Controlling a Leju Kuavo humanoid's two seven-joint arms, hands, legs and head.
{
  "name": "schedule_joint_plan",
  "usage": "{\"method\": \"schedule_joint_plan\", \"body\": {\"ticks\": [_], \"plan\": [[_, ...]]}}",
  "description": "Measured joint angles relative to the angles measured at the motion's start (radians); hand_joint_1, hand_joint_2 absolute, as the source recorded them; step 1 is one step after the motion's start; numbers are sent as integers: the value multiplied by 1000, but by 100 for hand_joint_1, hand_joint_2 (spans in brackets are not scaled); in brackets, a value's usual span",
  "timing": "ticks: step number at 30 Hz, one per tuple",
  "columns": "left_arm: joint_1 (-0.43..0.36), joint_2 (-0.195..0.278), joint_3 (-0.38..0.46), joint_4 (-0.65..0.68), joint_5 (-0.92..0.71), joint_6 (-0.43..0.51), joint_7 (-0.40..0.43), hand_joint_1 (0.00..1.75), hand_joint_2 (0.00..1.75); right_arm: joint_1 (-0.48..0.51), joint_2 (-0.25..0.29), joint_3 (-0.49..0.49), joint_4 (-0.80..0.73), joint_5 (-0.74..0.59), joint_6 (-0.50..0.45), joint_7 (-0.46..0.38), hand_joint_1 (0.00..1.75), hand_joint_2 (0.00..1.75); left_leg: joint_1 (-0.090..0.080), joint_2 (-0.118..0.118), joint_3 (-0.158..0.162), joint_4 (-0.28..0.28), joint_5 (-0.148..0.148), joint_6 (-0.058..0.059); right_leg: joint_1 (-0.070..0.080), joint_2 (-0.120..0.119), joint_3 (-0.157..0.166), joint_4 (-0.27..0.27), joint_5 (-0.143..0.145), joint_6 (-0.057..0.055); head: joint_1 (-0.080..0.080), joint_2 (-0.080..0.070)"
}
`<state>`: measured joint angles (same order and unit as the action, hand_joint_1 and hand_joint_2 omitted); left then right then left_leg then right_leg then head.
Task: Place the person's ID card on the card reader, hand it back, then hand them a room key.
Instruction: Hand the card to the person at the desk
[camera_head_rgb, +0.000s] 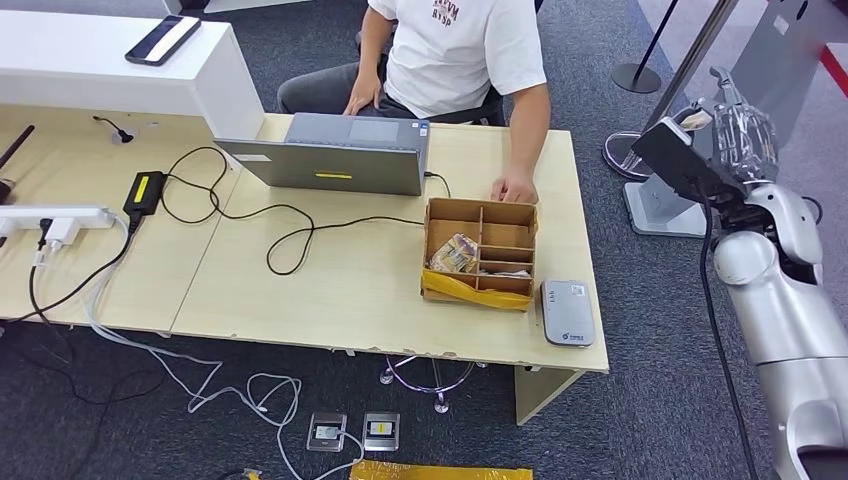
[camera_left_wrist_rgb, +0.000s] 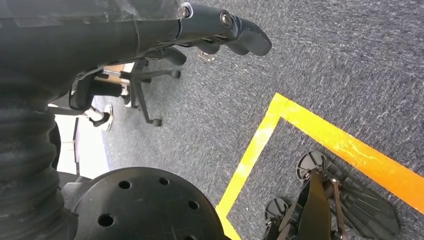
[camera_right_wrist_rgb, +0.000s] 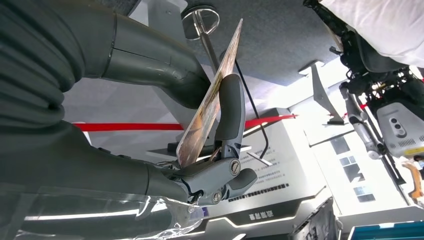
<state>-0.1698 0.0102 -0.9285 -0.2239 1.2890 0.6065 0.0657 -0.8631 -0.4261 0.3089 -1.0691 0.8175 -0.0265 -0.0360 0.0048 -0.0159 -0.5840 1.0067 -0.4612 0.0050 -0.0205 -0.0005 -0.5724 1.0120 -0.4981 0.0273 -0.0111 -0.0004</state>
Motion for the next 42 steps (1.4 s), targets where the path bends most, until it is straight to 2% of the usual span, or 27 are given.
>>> {"method": "schedule_joint_plan", "body": {"ticks": [18,24,29,33,42], "plan": [[0,1,0,0,3,-1,-7,0,175,-71,16,25,88,4,-10,-35,175,175,0,0,-1,0,0,0,0,0,0,0,0,0,0,0],[-2,6,-1,0,-4,-9,0,0,175,-172,62,60,217,52,-25,-61,175,175,0,-2,-2,0,1,0,0,-2,0,0,0,0,0,0],[-5,15,-1,0,-11,-20,17,0,175,-268,140,112,395,104,-21,-48,175,175,2,-2,-2,0,1,-1,2,-2,0,0,0,0,0,0],[-5,20,-1,0,-11,-22,22,0,175,-277,182,135,480,107,-26,-45,175,175,2,-3,-2,0,1,-1,2,-4,0,0,0,0,0,0],[-4,37,-1,0,-11,-50,23,0,175,-289,234,169,587,123,-22,-42,175,175,2,-3,-2,0,1,-1,2,-3,0,0,0,0,0,0]]}}
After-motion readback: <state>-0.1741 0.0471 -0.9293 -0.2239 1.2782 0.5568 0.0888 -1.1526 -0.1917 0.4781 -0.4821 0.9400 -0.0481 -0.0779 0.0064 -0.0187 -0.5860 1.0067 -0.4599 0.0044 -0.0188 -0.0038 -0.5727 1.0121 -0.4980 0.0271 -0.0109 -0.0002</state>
